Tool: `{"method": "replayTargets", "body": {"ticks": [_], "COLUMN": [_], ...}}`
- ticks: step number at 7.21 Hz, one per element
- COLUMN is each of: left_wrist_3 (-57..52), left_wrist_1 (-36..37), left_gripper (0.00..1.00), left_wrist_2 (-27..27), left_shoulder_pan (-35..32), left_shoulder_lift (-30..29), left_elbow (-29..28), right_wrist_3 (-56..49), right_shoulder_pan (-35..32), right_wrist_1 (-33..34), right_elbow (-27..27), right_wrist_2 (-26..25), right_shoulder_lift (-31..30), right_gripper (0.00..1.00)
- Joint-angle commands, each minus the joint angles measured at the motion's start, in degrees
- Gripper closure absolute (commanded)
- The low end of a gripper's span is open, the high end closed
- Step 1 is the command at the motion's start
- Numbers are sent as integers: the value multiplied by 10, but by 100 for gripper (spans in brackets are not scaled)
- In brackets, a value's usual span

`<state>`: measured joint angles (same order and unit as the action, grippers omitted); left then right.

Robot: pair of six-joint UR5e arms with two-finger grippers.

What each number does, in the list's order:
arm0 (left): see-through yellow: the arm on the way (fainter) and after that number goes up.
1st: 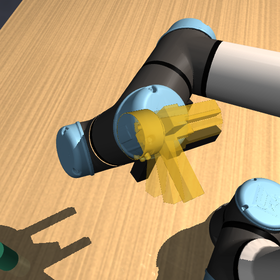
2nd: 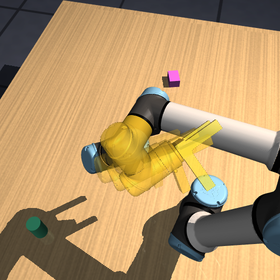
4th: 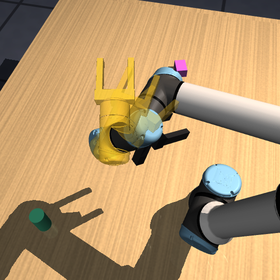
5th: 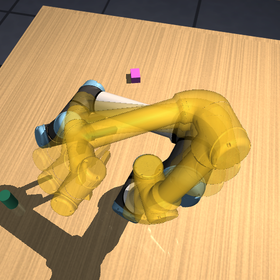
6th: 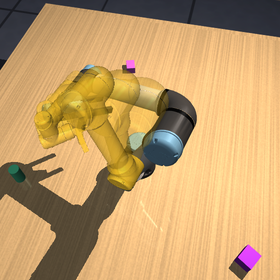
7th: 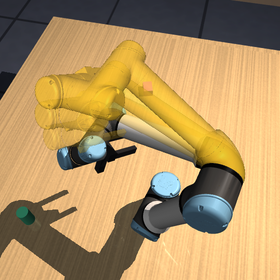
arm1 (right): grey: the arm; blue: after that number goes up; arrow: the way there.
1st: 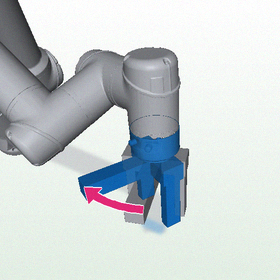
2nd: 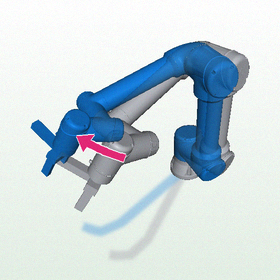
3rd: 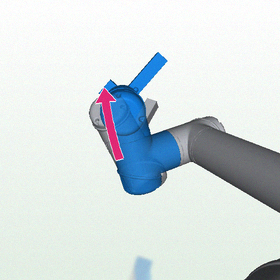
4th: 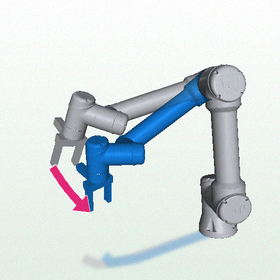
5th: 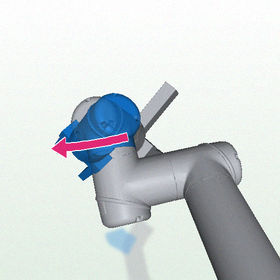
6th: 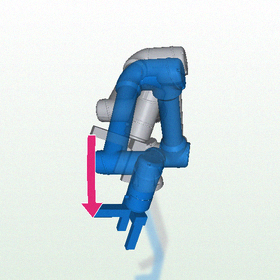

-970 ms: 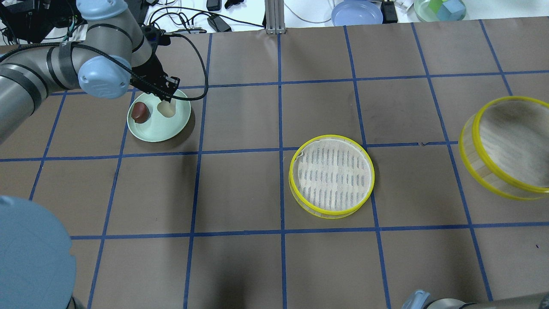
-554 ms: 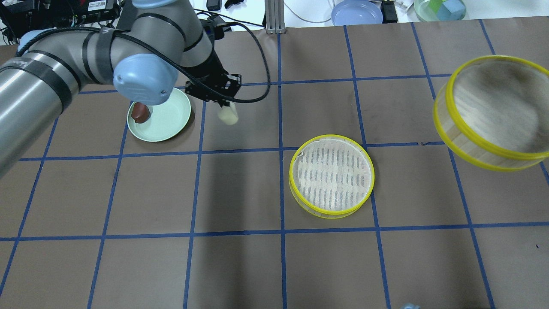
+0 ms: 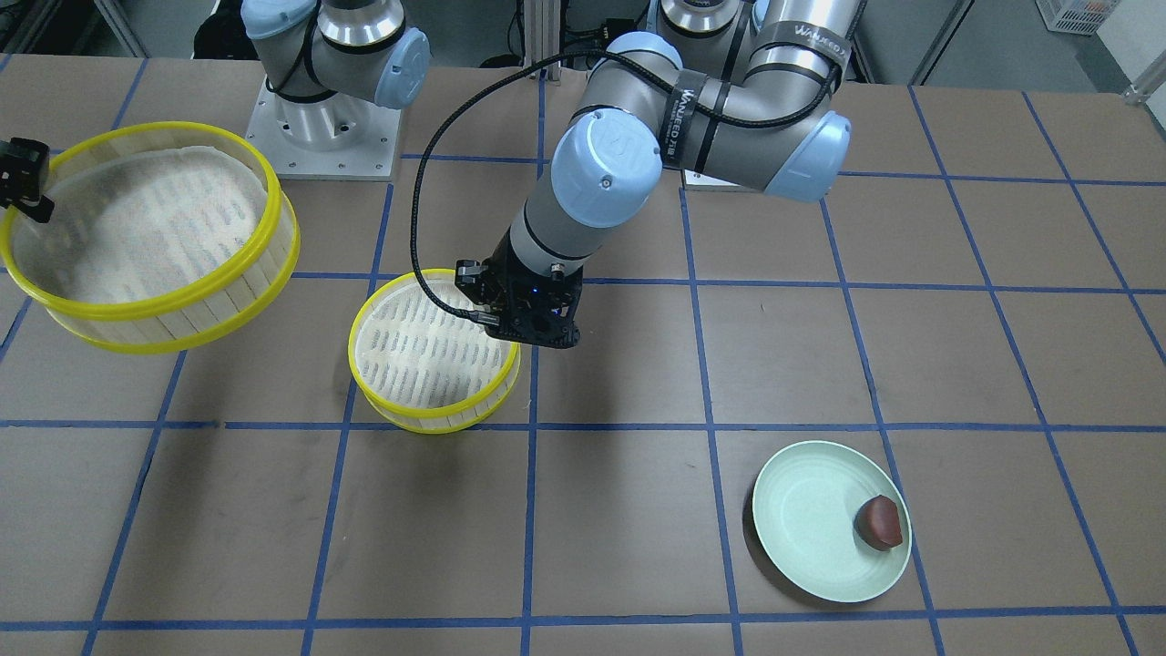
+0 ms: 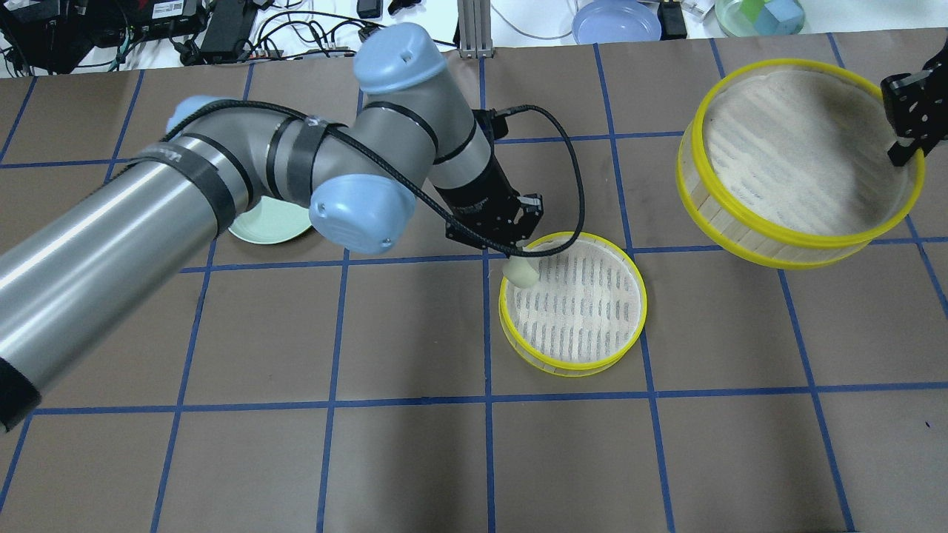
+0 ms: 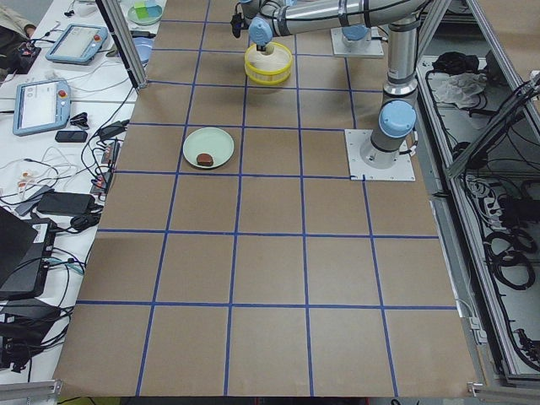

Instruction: Stack buns with steamer

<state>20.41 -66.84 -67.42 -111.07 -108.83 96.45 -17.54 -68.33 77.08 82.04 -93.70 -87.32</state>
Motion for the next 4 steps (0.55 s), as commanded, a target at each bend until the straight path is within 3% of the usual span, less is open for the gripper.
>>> {"method": "replayTargets", "body": {"ticks": [1, 2, 3, 4], "left_wrist_3": [8, 9, 11, 11], "left_wrist_1": [33, 34, 35, 35], "left_gripper": [100, 95, 80, 54], "left_wrist_2": [10, 8, 10, 9], "left_shoulder_pan": [-13, -13, -13, -13], "left_shoulder_lift": [-24, -29, -31, -33], "left_elbow": [37, 36, 32, 31], "right_wrist_3": [1, 1, 1, 1], "right_shoulder_pan": [-2, -2, -2, -3], "right_wrist_1": [-3, -3, -3, -3], "right_elbow": [3, 4, 4, 8], "right_wrist_2": [-3, -3, -2, 0], "right_shoulder_lift": [0, 0, 0, 0], "right_gripper": [100, 100, 100, 100]}}
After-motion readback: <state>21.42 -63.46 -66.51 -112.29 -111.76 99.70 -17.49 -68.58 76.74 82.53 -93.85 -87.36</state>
